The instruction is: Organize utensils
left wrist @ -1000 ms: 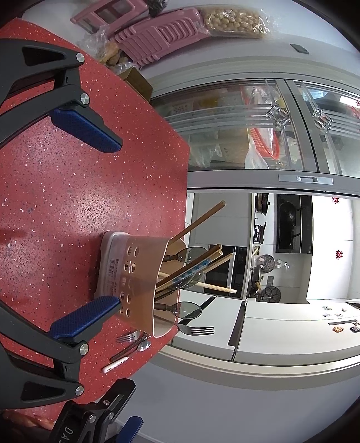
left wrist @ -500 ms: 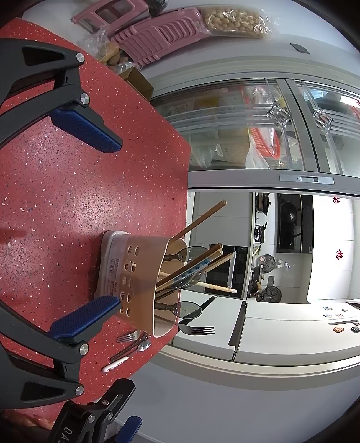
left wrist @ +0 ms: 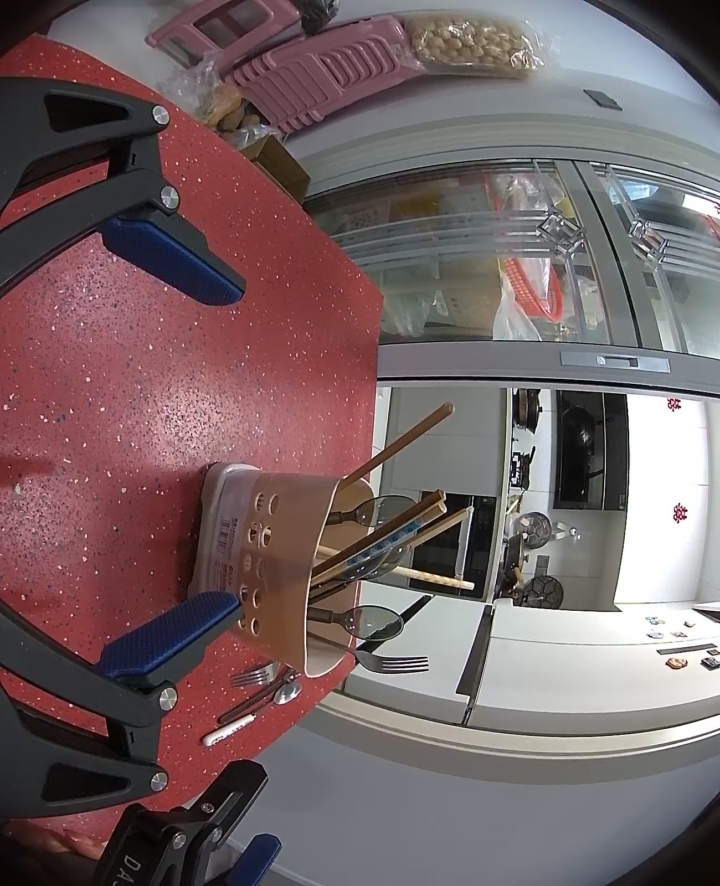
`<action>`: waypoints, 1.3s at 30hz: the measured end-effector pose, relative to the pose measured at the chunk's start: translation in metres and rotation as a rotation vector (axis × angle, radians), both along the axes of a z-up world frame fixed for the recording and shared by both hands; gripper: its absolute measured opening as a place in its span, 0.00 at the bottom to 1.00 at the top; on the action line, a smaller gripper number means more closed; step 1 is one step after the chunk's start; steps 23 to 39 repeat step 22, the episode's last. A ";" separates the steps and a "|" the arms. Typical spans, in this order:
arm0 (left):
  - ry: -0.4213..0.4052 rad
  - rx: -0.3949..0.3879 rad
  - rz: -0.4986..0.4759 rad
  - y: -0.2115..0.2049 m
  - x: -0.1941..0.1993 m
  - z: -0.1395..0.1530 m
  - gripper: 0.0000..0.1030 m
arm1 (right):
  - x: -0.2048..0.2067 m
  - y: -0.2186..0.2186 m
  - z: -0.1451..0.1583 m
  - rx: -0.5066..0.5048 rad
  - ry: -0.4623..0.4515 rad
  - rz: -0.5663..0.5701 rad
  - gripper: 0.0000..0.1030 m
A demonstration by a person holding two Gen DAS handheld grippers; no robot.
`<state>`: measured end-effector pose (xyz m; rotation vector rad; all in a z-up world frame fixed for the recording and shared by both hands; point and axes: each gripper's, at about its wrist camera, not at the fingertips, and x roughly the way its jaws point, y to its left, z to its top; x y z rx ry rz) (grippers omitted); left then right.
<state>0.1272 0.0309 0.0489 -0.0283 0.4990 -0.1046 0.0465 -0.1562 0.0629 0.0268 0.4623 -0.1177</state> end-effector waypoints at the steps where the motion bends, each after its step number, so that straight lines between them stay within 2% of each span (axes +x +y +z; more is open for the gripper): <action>1: 0.001 0.001 0.000 0.000 0.000 0.000 1.00 | 0.000 0.000 0.000 -0.001 0.000 -0.001 1.00; 39: -0.008 -0.016 -0.003 -0.002 -0.002 0.001 1.00 | -0.001 0.000 0.000 -0.001 -0.002 0.000 1.00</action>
